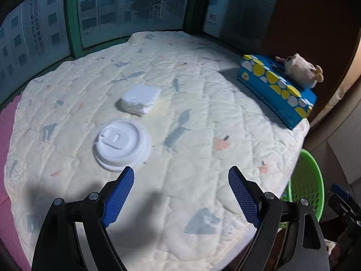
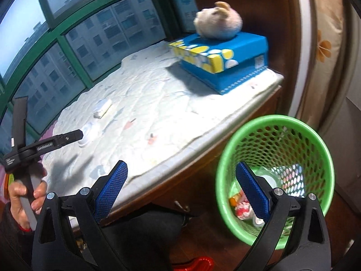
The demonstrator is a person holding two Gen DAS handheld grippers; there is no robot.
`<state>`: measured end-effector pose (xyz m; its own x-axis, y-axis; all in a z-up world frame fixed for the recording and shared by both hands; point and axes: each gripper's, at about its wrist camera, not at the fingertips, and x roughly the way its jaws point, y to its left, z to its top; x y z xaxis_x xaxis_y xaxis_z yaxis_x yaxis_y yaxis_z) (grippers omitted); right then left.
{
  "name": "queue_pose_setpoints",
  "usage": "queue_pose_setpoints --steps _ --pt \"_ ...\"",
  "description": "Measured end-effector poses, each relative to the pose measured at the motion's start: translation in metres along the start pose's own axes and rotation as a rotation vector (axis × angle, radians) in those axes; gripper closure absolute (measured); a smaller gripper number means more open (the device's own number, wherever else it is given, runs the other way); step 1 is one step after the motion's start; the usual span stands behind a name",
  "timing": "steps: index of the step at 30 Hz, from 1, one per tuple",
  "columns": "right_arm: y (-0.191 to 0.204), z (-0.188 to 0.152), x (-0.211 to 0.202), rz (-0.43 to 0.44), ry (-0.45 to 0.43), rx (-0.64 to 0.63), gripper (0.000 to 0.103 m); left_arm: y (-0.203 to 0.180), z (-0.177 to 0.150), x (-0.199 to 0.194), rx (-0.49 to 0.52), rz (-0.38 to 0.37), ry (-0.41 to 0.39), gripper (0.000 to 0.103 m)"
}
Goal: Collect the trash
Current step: 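Move both open tools back over the mat, then grasp the white cup lid with the left tool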
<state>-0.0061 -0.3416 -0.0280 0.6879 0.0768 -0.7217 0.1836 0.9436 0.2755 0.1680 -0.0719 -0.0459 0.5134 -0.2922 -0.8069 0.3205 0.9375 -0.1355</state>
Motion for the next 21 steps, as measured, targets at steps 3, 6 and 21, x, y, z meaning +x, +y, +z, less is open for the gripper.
queue_pose_setpoints --steps 3,6,21 --pt "0.016 0.006 0.009 0.020 0.008 -0.027 0.007 0.029 0.007 0.011 -0.007 0.062 0.009 0.018" --pt "0.030 0.010 0.018 0.035 0.019 -0.050 0.007 0.050 0.012 0.025 -0.016 0.089 0.028 0.018" --pt "0.071 0.026 0.058 0.069 0.072 -0.107 0.007 0.068 0.022 0.076 0.033 0.077 0.092 0.014"
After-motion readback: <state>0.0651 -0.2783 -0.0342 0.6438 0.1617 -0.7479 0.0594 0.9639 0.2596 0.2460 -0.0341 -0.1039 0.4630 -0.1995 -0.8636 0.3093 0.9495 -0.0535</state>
